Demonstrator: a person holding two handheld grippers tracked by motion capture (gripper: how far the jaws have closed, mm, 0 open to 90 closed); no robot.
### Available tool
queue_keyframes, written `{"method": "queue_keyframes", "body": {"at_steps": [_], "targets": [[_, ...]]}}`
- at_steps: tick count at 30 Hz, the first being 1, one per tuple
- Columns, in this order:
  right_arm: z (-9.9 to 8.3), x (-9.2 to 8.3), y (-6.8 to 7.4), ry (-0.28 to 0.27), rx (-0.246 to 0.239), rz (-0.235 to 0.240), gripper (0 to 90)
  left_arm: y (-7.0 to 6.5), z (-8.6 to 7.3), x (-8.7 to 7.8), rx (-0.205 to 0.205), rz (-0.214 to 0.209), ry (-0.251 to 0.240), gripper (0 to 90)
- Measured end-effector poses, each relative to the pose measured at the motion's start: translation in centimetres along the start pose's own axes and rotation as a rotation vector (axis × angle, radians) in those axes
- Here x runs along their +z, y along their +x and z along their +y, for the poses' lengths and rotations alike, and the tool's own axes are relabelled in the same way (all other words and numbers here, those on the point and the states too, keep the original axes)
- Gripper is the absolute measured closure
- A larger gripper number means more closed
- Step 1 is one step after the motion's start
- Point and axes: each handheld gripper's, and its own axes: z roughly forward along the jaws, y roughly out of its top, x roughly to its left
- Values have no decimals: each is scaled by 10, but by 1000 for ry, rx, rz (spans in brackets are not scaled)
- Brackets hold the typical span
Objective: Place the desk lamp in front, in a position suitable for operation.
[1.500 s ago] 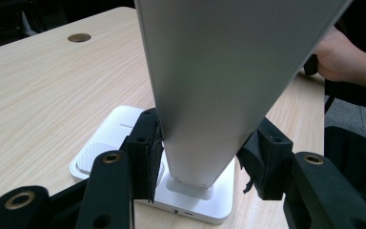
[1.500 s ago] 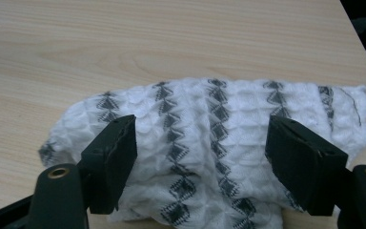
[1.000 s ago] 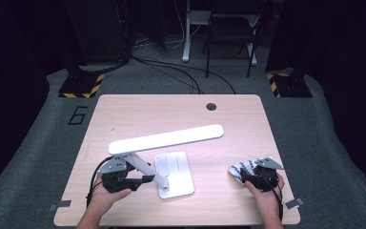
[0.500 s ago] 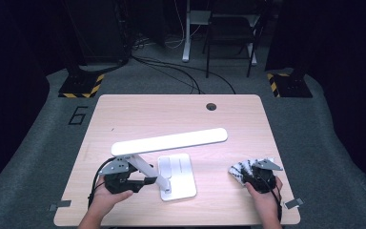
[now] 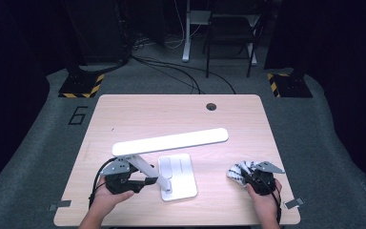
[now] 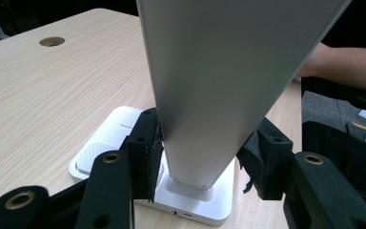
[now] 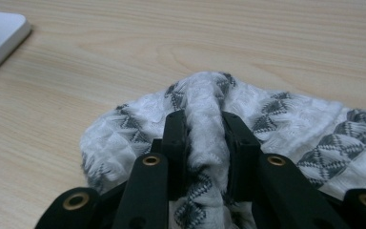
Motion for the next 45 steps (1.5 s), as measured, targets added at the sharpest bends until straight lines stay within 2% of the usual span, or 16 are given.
{"method": "queue_keyframes", "body": {"at_steps": [3, 8, 10, 11, 15, 16, 17, 18, 19, 22, 25, 27, 28, 32, 33, 45], "targets": [[1, -5, 4, -22, -12, 12, 739, 1, 0, 0, -5, -6, 7, 529], [4, -15, 16, -78, -61, 21, 740, 1, 0, 0, -4, -4, 5, 530], [5, -16, 19, -87, -53, 32, 740, 1, 0, 0, -5, -4, 3, 530], [8, -18, 26, -98, -58, 57, 740, 0, -1, 1, -5, 1, -5, 530], [15, -18, 44, -104, -102, 97, 739, -1, -1, 2, -10, 8, -7, 530], [15, -18, 44, -104, -102, 97, 739, -1, -1, 2, -10, 8, -7, 530], [17, -18, 54, -105, -123, 127, 739, -1, 0, 2, -8, 3, -3, 530], [17, -18, 54, -105, -123, 127, 739, -1, 0, 2, -8, 3, -3, 530], [21, -19, 64, -110, -137, 162, 738, -1, -1, 2, -9, 3, -9, 530], [24, -19, 72, -122, -148, 187, 737, -1, -1, 2, -10, 3, -10, 530], [33, -21, 88, -141, -173, 239, 736, -1, -2, 3, -11, 7, -16, 530], [35, -21, 92, -143, -176, 255, 735, -1, -2, 3, -11, 7, -16, 530], [40, -19, 101, -141, -206, 271, 734, -1, -2, 3, -11, 7, -16, 530], [44, -16, 112, -142, -234, 291, 732, -1, -2, 2, -10, 5, -15, 530], [47, -15, 120, -142, -259, 306, 731, 0, -2, 2, -10, 0, -10, 530], [48, -1, 148, -110, -290, 377, 728, 0, -2, 3, -9, 7, -14, 529]]}}
